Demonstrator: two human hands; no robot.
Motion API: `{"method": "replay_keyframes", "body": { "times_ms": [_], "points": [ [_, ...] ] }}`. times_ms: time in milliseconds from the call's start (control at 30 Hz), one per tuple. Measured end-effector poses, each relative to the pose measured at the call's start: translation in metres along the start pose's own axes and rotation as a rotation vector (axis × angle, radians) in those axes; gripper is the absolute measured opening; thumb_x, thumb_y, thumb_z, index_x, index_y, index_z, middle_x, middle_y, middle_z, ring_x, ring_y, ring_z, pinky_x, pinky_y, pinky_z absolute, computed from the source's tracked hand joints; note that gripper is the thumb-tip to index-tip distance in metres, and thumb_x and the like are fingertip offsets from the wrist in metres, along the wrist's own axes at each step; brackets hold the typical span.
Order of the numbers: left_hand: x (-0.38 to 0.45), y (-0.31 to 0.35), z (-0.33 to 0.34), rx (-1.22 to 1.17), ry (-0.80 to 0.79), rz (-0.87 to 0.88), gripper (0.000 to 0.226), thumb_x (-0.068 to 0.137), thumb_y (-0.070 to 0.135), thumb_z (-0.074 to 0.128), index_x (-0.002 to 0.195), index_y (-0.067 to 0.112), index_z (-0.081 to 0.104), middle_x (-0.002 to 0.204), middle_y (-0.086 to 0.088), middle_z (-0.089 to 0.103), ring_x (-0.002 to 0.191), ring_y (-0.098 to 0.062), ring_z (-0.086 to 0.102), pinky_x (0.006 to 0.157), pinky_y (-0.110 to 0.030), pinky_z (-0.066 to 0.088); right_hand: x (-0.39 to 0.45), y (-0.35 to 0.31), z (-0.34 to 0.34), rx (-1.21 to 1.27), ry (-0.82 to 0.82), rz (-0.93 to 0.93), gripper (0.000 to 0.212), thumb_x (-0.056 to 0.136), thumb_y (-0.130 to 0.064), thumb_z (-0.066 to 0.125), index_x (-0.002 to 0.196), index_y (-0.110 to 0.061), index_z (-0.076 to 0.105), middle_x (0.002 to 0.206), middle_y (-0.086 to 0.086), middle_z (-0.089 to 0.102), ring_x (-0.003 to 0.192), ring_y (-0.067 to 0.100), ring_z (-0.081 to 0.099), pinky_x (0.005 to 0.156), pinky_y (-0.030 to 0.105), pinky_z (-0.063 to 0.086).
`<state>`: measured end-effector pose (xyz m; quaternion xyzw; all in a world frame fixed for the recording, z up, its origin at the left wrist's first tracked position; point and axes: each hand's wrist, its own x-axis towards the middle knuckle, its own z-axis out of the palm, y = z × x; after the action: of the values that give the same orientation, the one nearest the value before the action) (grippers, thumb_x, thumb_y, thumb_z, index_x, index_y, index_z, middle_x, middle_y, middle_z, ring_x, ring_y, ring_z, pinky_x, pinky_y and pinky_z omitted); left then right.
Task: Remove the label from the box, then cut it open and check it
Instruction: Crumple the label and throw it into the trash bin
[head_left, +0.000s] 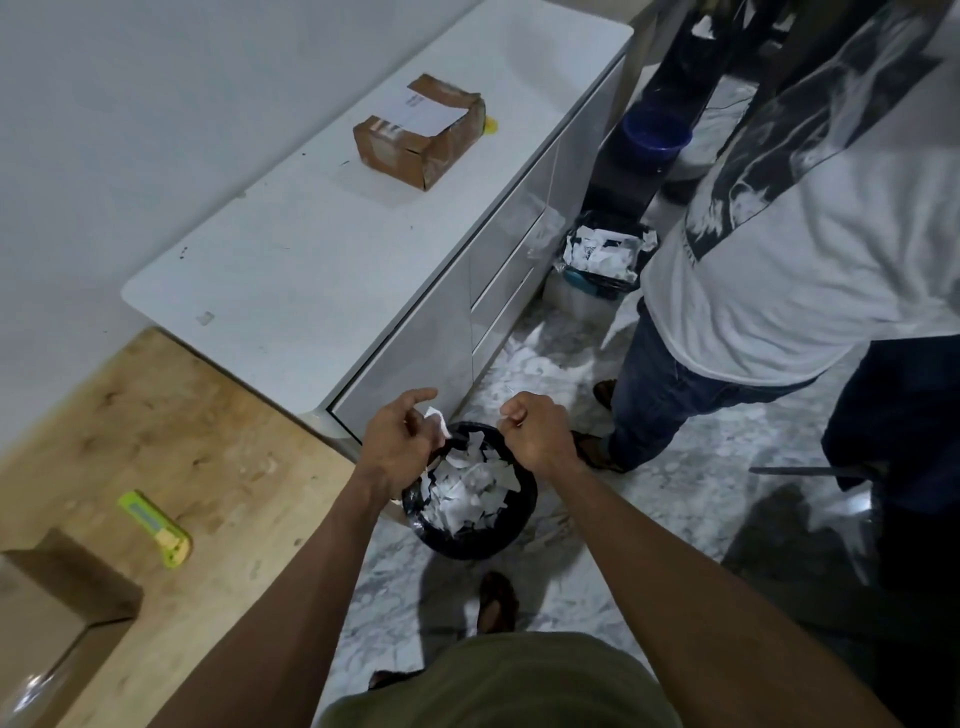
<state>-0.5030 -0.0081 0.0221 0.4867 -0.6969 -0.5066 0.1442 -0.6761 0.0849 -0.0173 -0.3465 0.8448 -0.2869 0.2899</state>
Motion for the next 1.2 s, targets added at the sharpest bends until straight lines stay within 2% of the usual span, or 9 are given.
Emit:
{"method": "replay_keyframes", "body": {
  "times_ms": [100, 200, 267, 433, 533, 667, 733, 1000, 1200],
  "points": [
    [0.0, 0.007, 0.003, -0.021, 0.032, 0.013, 0.028, 0.092, 0.019, 0.069, 0.12, 0.02, 0.066, 0.061, -0.012, 0.056, 0.054, -0.021, 0.068, 0.057, -0.025, 0.057, 0.008, 0.004, -0.004, -0.011, 0.013, -0.002, 0.011, 0.087, -0.01, 0.065, 0.096, -0.015, 0.069, 0.087, -0.006, 0.063, 0.075, 0.007, 0.056, 0.062, 0.001, 0.035],
    [0.005, 0.005, 0.004, 0.013, 0.102, 0.046, 0.036, 0.079, 0.03, 0.082, 0.112, 0.028, 0.068, 0.054, -0.002, 0.04, 0.045, -0.01, 0.041, 0.053, -0.026, 0.047, 0.014, 0.004, -0.006, -0.017, 0.023, -0.004, 0.009, 0.087, -0.012, 0.065, 0.093, -0.016, 0.069, 0.087, -0.006, 0.063, 0.077, 0.01, 0.057, 0.071, 0.019, 0.044],
    [0.007, 0.002, 0.004, -0.031, 0.115, 0.032, 0.039, 0.074, 0.025, 0.086, 0.108, 0.028, 0.068, 0.058, -0.001, 0.037, 0.047, -0.006, 0.032, 0.056, -0.02, 0.04, 0.017, 0.004, -0.007, -0.029, 0.016, -0.025, 0.011, 0.087, -0.01, 0.064, 0.095, -0.015, 0.069, 0.085, -0.006, 0.062, 0.077, 0.011, 0.057, 0.069, 0.018, 0.044],
    [0.009, -0.003, 0.005, 0.005, 0.104, 0.056, 0.007, 0.086, 0.012, 0.076, 0.091, 0.015, 0.074, 0.08, -0.004, 0.07, 0.07, -0.011, 0.062, 0.075, -0.027, 0.055, 0.021, 0.002, -0.006, -0.023, -0.029, -0.031, 0.013, 0.089, -0.01, 0.064, 0.1, -0.013, 0.069, 0.087, -0.005, 0.062, 0.08, 0.011, 0.057, 0.076, 0.02, 0.044],
    [0.013, -0.01, 0.005, 0.082, 0.126, 0.034, 0.016, 0.091, 0.007, 0.066, 0.098, 0.017, 0.077, 0.101, 0.005, 0.073, 0.087, -0.009, 0.067, 0.081, -0.026, 0.056, 0.022, 0.0, -0.003, -0.013, -0.032, -0.021, 0.009, 0.09, -0.012, 0.064, 0.096, -0.014, 0.07, 0.084, -0.005, 0.061, 0.08, 0.012, 0.058, 0.08, 0.025, 0.049],
    [0.018, -0.016, 0.005, 0.121, 0.11, 0.019, 0.027, 0.091, 0.006, 0.062, 0.109, 0.021, 0.075, 0.117, 0.005, 0.065, 0.093, -0.005, 0.063, 0.071, -0.009, 0.047, 0.023, -0.002, -0.003, -0.006, -0.032, -0.025, 0.008, 0.089, -0.012, 0.065, 0.095, -0.013, 0.07, 0.08, -0.007, 0.06, 0.078, 0.012, 0.059, 0.079, 0.023, 0.05],
    [0.02, -0.017, 0.005, 0.101, 0.102, 0.01, 0.029, 0.091, 0.008, 0.064, 0.114, 0.023, 0.072, 0.119, 0.005, 0.064, 0.095, -0.005, 0.064, 0.071, -0.007, 0.046, 0.024, -0.003, -0.003, -0.003, -0.035, -0.019, 0.008, 0.089, -0.013, 0.065, 0.095, -0.014, 0.07, 0.081, -0.007, 0.06, 0.077, 0.012, 0.059, 0.078, 0.024, 0.05],
    [0.02, -0.02, -0.003, 0.048, 0.143, -0.03, 0.028, 0.088, 0.021, 0.071, 0.117, 0.022, 0.07, 0.117, 0.004, 0.065, 0.096, -0.01, 0.065, 0.086, -0.031, 0.057, 0.029, -0.008, -0.001, -0.006, -0.041, -0.011, 0.008, 0.088, -0.014, 0.067, 0.095, -0.014, 0.071, 0.071, -0.016, 0.054, 0.075, 0.009, 0.058, 0.08, 0.023, 0.052],
    [-0.001, -0.032, -0.026, 0.037, 0.206, -0.112, 0.026, 0.088, 0.016, 0.071, 0.114, 0.015, 0.072, 0.106, 0.0, 0.069, 0.089, -0.016, 0.067, 0.081, -0.03, 0.057, 0.025, -0.022, 0.016, 0.059, -0.103, 0.015, 0.013, 0.089, -0.014, 0.067, 0.099, -0.011, 0.073, 0.074, -0.013, 0.059, 0.08, 0.01, 0.059, 0.078, 0.014, 0.044]
  ]
}}
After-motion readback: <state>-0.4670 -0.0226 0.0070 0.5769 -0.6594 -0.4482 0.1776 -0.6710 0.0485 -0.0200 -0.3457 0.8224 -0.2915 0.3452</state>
